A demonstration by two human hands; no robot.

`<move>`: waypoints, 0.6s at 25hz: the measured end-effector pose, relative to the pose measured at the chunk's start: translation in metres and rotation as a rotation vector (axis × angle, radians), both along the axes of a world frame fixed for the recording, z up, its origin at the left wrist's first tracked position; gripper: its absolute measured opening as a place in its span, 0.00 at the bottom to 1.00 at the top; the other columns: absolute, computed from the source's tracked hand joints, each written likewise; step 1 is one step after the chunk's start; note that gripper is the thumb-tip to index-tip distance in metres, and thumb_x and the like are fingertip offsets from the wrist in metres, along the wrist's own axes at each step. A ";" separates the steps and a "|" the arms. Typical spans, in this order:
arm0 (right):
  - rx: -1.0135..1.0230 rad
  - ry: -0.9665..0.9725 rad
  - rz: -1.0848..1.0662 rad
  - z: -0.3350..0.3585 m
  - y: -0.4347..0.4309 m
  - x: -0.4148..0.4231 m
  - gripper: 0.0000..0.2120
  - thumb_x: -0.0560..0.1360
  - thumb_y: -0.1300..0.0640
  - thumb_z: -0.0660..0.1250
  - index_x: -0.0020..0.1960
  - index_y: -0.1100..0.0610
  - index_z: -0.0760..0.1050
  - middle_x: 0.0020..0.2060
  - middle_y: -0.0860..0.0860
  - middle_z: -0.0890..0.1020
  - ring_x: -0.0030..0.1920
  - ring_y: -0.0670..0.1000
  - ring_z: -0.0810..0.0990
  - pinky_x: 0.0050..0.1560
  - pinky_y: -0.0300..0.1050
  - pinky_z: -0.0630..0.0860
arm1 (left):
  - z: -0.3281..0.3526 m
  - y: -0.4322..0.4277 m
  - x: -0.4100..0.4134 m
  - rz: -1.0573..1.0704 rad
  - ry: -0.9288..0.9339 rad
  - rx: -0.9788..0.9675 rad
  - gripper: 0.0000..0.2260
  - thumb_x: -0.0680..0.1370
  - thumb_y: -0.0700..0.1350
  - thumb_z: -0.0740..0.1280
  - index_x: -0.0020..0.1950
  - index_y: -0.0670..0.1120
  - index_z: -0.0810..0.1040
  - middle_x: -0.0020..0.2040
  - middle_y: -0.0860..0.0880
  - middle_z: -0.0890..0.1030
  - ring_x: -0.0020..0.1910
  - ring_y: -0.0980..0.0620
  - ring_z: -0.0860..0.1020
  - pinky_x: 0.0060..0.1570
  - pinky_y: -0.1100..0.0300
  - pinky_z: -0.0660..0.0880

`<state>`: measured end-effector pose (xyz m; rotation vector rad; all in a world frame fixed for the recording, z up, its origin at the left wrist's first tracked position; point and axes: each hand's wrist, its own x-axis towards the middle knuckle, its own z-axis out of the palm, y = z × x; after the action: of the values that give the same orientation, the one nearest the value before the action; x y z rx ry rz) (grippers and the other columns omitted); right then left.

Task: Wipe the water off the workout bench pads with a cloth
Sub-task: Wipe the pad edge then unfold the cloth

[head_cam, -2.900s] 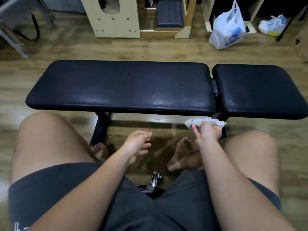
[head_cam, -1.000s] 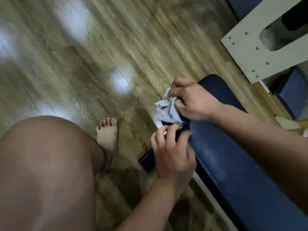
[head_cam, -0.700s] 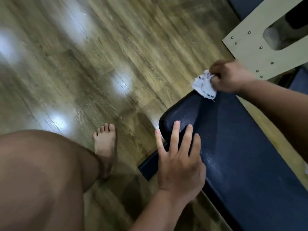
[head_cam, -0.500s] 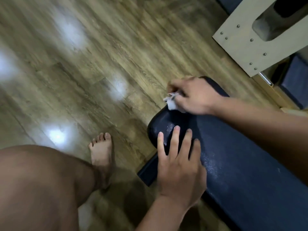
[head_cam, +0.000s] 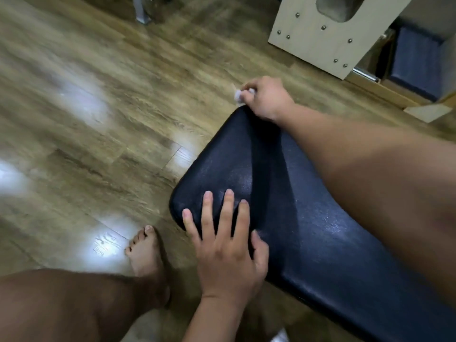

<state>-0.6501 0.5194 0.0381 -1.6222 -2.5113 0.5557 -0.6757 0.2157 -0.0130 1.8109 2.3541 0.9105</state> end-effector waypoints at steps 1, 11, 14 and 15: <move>-0.044 -0.042 -0.082 0.001 0.004 0.020 0.13 0.79 0.55 0.61 0.53 0.59 0.81 0.51 0.58 0.83 0.53 0.58 0.79 0.49 0.42 0.72 | 0.000 0.000 -0.001 0.003 0.023 -0.007 0.22 0.70 0.48 0.64 0.62 0.44 0.81 0.68 0.45 0.76 0.72 0.36 0.68 0.70 0.30 0.55; -0.173 -0.086 -0.210 0.013 -0.062 0.279 0.13 0.81 0.54 0.61 0.56 0.59 0.81 0.49 0.59 0.83 0.47 0.54 0.77 0.44 0.40 0.66 | 0.080 -0.001 0.130 -0.672 0.297 -0.834 0.47 0.73 0.69 0.63 0.77 0.57 0.33 0.77 0.46 0.29 0.72 0.26 0.32 0.67 0.25 0.39; -0.194 -0.131 -0.402 0.020 -0.113 0.407 0.12 0.80 0.55 0.61 0.56 0.57 0.81 0.50 0.58 0.83 0.50 0.55 0.78 0.46 0.40 0.67 | 0.066 -0.012 0.148 -0.632 0.499 -0.784 0.49 0.74 0.62 0.66 0.75 0.57 0.27 0.74 0.43 0.24 0.70 0.22 0.33 0.65 0.23 0.45; -0.196 -0.116 -0.458 0.021 -0.130 0.445 0.11 0.80 0.55 0.61 0.55 0.57 0.81 0.50 0.58 0.82 0.50 0.54 0.78 0.47 0.40 0.67 | 0.061 -0.015 0.149 -0.602 0.530 -0.765 0.49 0.75 0.59 0.66 0.75 0.56 0.27 0.75 0.42 0.25 0.71 0.21 0.34 0.65 0.23 0.47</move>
<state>-0.2054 0.3896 0.0595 -2.2677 -2.0925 0.6778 -0.5270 0.2010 0.0484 2.2787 1.7195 -0.5188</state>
